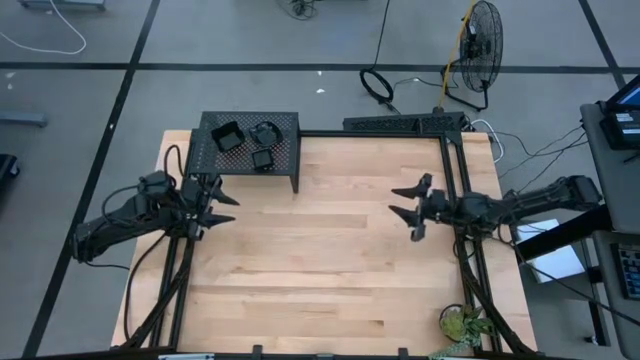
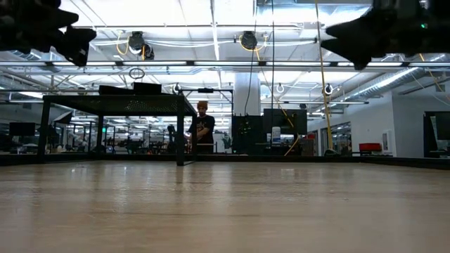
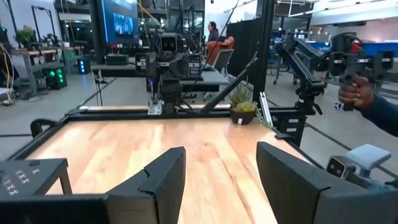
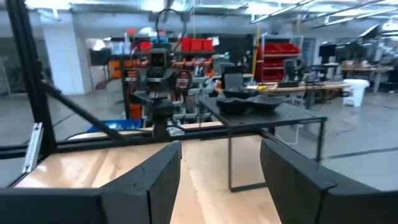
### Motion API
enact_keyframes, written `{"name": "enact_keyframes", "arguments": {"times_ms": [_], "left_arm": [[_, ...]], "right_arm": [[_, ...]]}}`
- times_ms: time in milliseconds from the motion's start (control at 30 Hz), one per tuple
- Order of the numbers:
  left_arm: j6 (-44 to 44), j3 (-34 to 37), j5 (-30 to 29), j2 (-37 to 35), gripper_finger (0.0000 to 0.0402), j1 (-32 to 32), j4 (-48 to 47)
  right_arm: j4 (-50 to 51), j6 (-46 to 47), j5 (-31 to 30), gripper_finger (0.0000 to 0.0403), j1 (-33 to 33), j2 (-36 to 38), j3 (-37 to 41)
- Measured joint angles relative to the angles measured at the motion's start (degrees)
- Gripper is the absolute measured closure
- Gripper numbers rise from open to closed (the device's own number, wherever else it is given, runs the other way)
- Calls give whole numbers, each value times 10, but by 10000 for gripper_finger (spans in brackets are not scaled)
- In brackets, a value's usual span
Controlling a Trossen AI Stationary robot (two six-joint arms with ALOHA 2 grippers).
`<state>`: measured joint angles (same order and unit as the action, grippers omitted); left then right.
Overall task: Pick & Place Mini shaped plates
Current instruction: Return to Home Position
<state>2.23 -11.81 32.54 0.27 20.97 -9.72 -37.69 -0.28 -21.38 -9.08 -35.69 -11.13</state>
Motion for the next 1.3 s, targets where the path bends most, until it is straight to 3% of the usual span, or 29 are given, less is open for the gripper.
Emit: {"name": "enact_keyframes", "arguments": {"times_ms": [300,433,600,767,1067,1300], "left_arm": [[-31,0,0,0,204,0,0],[-48,0,-1,0,204,0,13],[-72,21,-15,0,204,0,14],[-29,104,-48,0,204,-1,152],[-15,109,-189,8,204,-34,128],[-6,109,-338,8,204,-89,114]], "right_arm": [[32,-32,-11,195,-21,153,100],[138,2,-8,195,-23,184,100],[170,2,6,195,-30,196,101],[148,-19,5,195,-31,197,102],[140,-39,-1,195,-31,197,102],[111,-49,-24,195,-31,197,103]]}}
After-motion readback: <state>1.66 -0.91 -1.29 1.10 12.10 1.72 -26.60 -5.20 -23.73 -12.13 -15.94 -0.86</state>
